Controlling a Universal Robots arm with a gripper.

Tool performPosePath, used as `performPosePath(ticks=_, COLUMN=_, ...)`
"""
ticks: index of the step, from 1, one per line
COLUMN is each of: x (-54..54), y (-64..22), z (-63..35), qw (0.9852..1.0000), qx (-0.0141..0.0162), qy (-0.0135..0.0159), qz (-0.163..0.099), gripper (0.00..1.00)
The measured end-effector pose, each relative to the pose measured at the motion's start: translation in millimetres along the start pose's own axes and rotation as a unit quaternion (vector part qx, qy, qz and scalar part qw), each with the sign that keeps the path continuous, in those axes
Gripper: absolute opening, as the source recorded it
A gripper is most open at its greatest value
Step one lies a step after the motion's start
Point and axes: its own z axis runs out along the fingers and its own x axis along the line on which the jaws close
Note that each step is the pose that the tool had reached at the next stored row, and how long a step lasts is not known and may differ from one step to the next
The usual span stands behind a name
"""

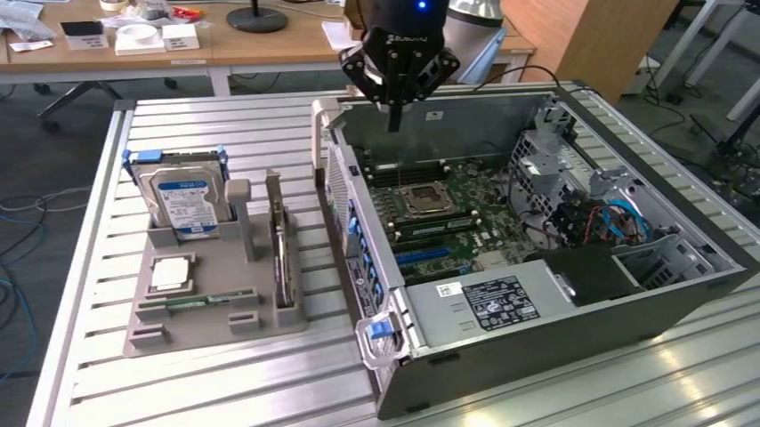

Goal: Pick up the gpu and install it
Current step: 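Reach for the gpu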

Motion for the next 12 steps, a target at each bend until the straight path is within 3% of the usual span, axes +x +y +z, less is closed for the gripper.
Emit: performPosePath(ticks=12, x=34.9, y=-2.6, z=-0.5, qw=1.0000, qx=-0.0007, qy=0.0000, qz=0.000, gripper=0.11)
